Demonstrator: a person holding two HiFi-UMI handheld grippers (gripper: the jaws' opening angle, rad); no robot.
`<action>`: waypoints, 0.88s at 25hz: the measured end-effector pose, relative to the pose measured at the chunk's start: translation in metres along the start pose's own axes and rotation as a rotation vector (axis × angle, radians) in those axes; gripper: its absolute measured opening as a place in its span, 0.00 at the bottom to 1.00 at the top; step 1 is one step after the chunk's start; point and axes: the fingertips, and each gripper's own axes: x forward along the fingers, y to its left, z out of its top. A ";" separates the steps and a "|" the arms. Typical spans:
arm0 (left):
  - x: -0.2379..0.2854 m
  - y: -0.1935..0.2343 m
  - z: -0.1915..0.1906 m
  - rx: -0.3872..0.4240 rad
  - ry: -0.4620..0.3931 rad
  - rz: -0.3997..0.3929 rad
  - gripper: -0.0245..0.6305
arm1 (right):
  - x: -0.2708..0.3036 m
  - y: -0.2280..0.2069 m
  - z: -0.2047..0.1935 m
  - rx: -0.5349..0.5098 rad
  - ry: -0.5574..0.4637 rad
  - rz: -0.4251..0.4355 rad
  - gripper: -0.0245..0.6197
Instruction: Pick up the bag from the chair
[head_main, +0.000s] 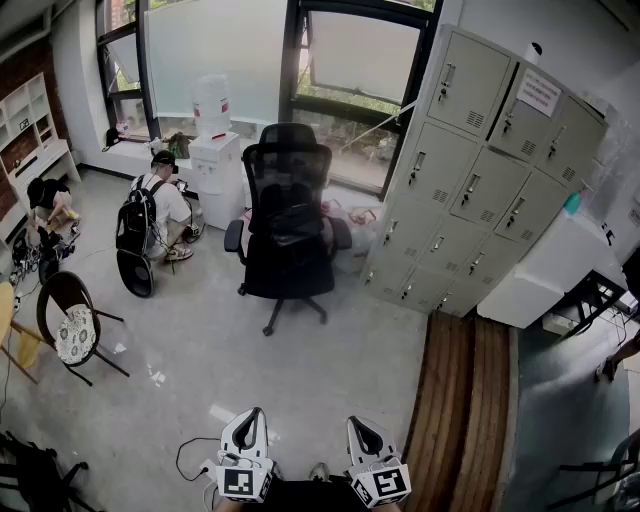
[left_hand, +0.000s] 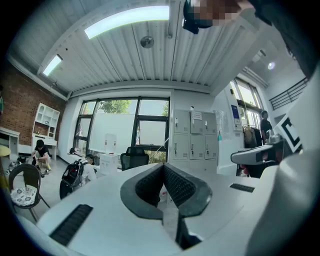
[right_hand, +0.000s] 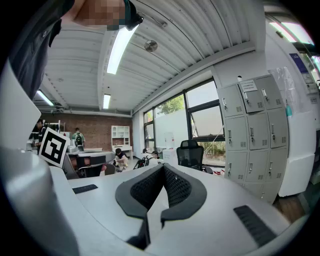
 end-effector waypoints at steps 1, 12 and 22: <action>0.000 0.000 0.000 0.000 0.002 -0.001 0.04 | 0.000 0.001 -0.001 0.001 -0.002 0.002 0.03; -0.005 -0.013 0.001 0.009 0.005 -0.008 0.04 | -0.009 0.003 -0.003 0.003 -0.008 0.032 0.03; -0.005 -0.034 -0.002 0.011 0.013 0.016 0.04 | -0.021 -0.010 -0.011 -0.003 -0.005 0.058 0.03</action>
